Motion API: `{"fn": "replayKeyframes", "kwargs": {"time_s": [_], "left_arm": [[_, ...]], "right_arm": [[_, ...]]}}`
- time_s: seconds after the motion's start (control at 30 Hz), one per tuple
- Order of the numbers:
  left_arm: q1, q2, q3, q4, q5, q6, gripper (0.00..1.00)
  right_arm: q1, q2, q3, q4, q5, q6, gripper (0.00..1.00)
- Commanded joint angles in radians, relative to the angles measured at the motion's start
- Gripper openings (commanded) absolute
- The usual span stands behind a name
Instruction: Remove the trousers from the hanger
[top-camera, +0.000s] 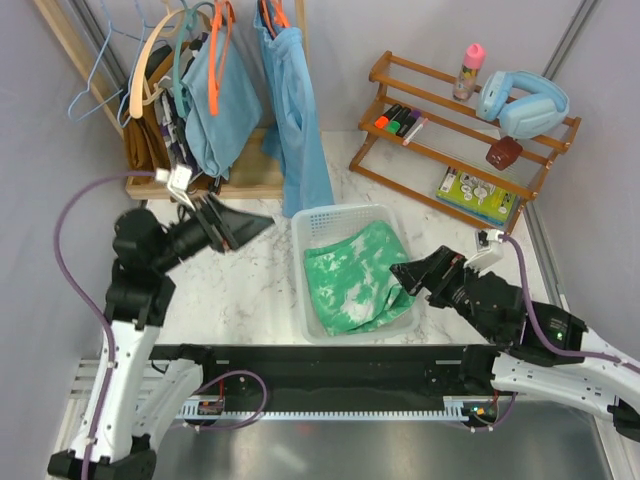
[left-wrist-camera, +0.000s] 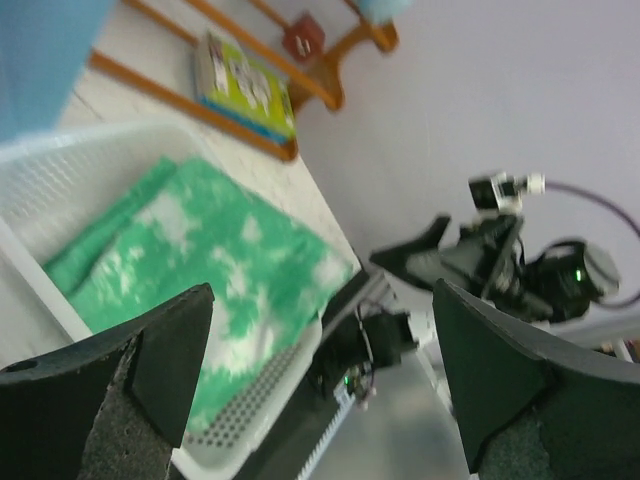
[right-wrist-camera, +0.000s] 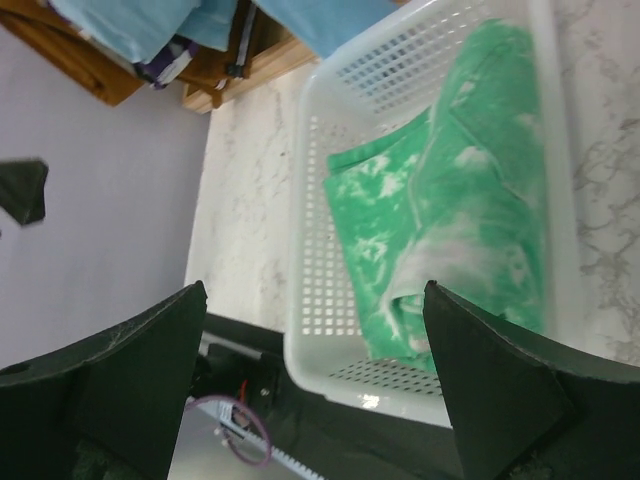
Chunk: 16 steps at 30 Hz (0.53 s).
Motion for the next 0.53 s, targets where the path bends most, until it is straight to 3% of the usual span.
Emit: {"fn": "replayKeyframes", "kwargs": {"time_s": [0.0,0.17,0.3,0.4,0.5], "left_arm": [[-0.123,-0.139,-0.311,0.192,0.047,-0.004,0.97],[-0.223,-0.382,-0.576,0.292,0.087,-0.061,0.97],[-0.225,-0.61,-0.841,0.456,0.13,-0.266,0.98],[-0.225,-0.76,-0.957,0.518,0.144,-0.371,0.99],[-0.225,-0.853,-1.069,0.654,0.172,-0.511,0.99]], "right_arm": [[0.0,-0.058,-0.083,0.003,0.159,0.035,0.98],[0.0,-0.201,-0.23,-0.057,0.296,0.224,0.98],[0.0,-0.386,-0.338,-0.067,0.299,0.249,0.98],[0.0,-0.509,-0.404,-0.074,0.296,0.232,0.98],[0.001,-0.492,-0.4,-0.13,0.292,0.261,0.98]]}}
